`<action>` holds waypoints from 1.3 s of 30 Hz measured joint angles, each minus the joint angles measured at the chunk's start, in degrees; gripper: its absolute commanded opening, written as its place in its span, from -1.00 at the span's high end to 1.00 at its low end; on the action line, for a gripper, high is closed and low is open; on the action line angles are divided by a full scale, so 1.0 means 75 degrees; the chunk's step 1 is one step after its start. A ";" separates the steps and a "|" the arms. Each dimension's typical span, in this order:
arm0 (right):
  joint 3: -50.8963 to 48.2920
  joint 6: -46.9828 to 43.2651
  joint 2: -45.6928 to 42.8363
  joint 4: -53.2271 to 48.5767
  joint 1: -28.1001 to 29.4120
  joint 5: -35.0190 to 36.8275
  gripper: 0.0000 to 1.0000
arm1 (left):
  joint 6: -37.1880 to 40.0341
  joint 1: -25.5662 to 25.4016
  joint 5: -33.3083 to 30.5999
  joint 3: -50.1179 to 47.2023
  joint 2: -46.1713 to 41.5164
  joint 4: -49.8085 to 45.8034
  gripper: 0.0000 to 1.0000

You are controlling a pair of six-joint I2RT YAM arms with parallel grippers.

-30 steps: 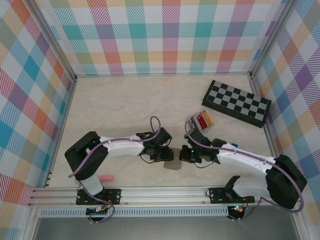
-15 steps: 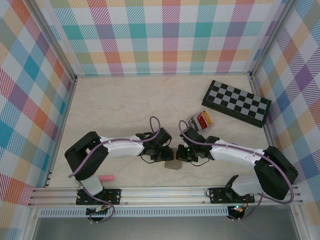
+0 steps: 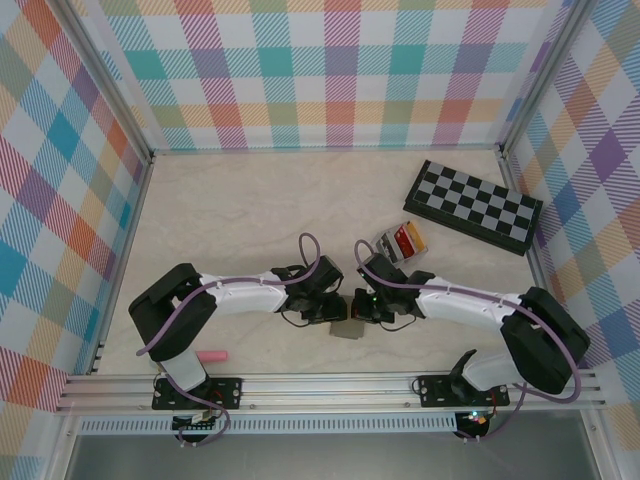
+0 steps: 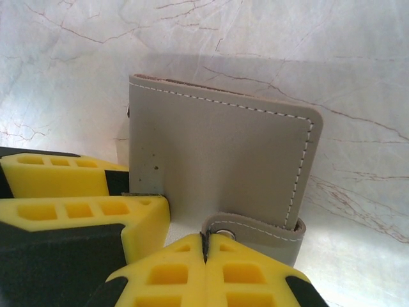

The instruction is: Put the credit cards into the card holder

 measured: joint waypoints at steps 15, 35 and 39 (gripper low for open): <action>0.0201 0.0119 0.0449 0.0070 -0.0035 -0.0169 1.00 | -0.0090 0.0000 0.0000 -0.0090 -0.0023 0.0146 0.32; 0.0647 -0.0082 -0.1413 -0.1139 -0.0064 0.1620 -0.14 | -0.0146 -0.0035 -0.0685 -0.0583 -0.0941 0.0082 0.16; 0.0982 -0.0207 -0.2340 -0.2049 -0.0070 0.3544 -0.46 | -0.0073 -0.0035 -0.1218 -0.0589 -0.1620 -0.0119 0.08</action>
